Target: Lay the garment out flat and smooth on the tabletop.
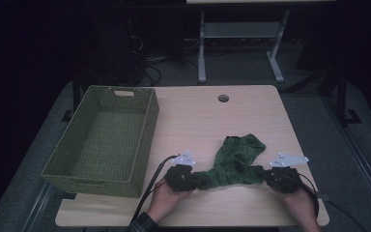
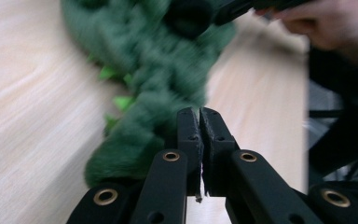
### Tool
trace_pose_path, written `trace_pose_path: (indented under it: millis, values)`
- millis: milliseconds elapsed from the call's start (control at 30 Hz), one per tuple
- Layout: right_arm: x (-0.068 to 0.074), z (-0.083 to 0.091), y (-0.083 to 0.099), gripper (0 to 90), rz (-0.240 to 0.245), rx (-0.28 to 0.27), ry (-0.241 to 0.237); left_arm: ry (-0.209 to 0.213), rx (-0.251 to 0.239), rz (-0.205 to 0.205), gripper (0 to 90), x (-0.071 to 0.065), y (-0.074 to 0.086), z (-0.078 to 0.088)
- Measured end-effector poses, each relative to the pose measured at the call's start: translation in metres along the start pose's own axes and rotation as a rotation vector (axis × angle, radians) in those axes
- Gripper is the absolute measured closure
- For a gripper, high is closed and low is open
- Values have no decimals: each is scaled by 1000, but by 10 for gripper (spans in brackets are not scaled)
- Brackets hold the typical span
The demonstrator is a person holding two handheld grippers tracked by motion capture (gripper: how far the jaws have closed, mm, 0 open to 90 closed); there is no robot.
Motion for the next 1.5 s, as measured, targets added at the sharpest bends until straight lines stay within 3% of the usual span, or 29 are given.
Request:
trace_pose_path:
  millis: [33, 233, 367, 667, 767, 1000, 1133, 1300, 1500]
  values:
    - [0, -6, 4, 897, 14, 39, 9, -18, 12, -8, 878, 2, 1, -3]
    - [3, -7, 8, 898, 15, 67, 8, -87, 50, -15, 895, 16, 4, -7]
    - [8, 0, 15, 898, -22, 68, -17, -74, 65, 4, 895, 18, 8, -2]
    - [27, 13, 27, 898, -7, 74, -49, -46, 78, 14, 894, 11, 20, 10]
    - [31, 17, 30, 867, -3, 58, -54, -24, 55, 11, 833, 9, 20, 15]
    - [25, 25, 18, 715, -53, -54, -100, -15, 3, -12, 687, 11, -4, 26]
    - [28, 17, 12, 657, -68, -51, -109, -18, -11, -53, 630, 19, -23, 27]
    - [30, 6, 4, 619, -68, -43, -120, -4, -25, -68, 573, 30, -47, 19]
    - [27, -3, 0, 642, -89, -35, -110, 11, -52, -102, 538, 38, -67, 3]
Point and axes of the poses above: each handheld gripper's, and its own axes: z roughly backward along the jaws, y roughly out of its underside, x roughly to its left, the point moved 1 cm from there along -z, roughly forward along the jaws, and after that the axes turned 2 degrees about -x, right-handed, at the moved point
